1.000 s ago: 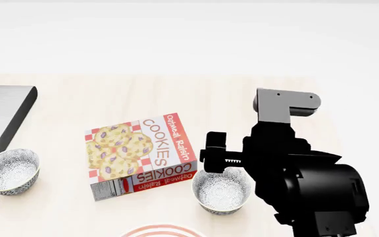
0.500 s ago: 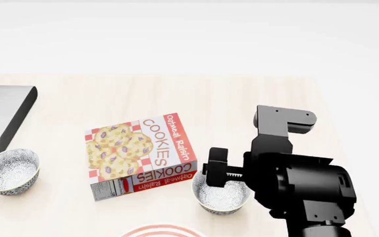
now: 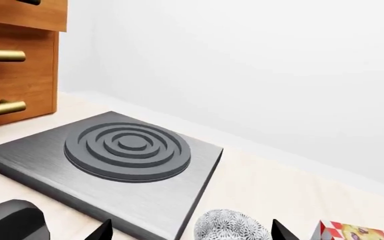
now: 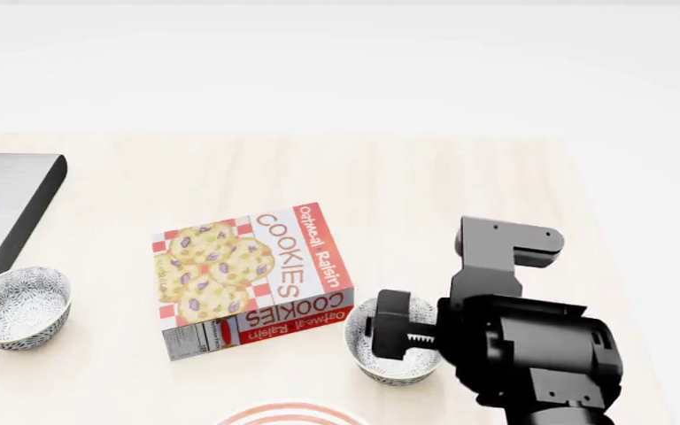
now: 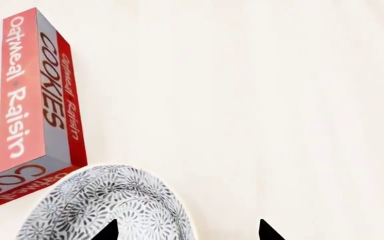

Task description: Pick the akita bowl next to the plate and place it on the plate.

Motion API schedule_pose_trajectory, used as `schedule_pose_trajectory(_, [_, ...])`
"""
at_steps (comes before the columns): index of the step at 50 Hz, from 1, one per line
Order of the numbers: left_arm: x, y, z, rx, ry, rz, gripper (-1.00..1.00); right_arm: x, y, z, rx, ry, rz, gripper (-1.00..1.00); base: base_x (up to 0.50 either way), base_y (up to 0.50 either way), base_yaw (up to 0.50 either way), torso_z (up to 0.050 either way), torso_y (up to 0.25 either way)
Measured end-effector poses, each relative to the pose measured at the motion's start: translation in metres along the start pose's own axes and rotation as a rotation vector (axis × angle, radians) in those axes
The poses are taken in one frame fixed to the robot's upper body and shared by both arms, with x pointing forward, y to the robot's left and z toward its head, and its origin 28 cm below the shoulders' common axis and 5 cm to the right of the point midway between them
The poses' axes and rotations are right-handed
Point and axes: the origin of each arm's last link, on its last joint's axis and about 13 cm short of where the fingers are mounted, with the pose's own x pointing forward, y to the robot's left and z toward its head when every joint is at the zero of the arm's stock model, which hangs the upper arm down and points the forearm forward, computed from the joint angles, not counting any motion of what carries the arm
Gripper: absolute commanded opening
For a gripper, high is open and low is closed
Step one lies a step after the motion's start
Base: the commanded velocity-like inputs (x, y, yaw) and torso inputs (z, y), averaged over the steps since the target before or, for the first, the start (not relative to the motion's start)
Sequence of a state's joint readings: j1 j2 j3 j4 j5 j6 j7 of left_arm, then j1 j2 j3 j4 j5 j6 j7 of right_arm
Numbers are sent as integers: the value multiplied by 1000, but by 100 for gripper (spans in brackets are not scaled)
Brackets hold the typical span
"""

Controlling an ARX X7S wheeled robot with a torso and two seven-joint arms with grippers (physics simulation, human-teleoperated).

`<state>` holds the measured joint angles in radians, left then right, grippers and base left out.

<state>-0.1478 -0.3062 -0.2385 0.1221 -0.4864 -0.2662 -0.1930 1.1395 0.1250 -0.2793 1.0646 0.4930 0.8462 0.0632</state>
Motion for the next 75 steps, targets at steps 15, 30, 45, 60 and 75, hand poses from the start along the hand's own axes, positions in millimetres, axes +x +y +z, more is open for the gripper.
schedule_pose_trajectory(15, [0,0,0,1,0,0,100,2,0,-4,19,31,16,100,0,0,0,0,0])
schedule_pose_trajectory(30, [0,0,0,1,0,0,100,3,-1,-7,48,56,27,100,0,0,0,0,0])
schedule_pose_trajectory(45, [0,0,0,0,0,0,100,7,-1,-11,66,76,43,100,0,0,0,0,0])
schedule_pose_trajectory(60, [0,0,1,0,0,1,100,9,-2,-14,75,85,50,100,0,0,0,0,0])
schedule_pose_trajectory(75, [0,0,0,0,0,1,100,10,-2,-15,77,68,49,-100,0,0,0,0,0])
